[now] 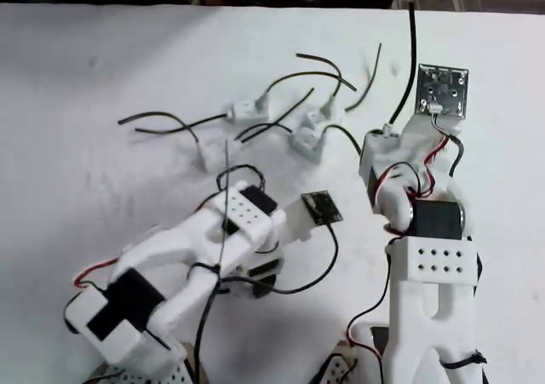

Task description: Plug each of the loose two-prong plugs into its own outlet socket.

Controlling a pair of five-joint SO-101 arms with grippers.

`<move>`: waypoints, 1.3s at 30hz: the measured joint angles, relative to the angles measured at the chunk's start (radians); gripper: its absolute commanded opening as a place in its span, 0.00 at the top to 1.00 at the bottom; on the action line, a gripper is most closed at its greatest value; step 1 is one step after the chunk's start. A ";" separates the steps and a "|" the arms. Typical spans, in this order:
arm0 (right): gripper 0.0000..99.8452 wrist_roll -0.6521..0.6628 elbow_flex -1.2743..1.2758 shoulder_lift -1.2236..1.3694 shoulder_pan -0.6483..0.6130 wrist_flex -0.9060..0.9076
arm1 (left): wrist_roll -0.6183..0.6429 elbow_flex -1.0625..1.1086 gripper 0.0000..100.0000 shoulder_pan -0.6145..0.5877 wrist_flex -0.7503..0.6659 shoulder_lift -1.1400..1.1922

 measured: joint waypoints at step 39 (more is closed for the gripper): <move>0.98 0.114 0.072 0.000 -0.114 0.000 | -0.009 -0.138 0.73 -0.416 0.026 -0.227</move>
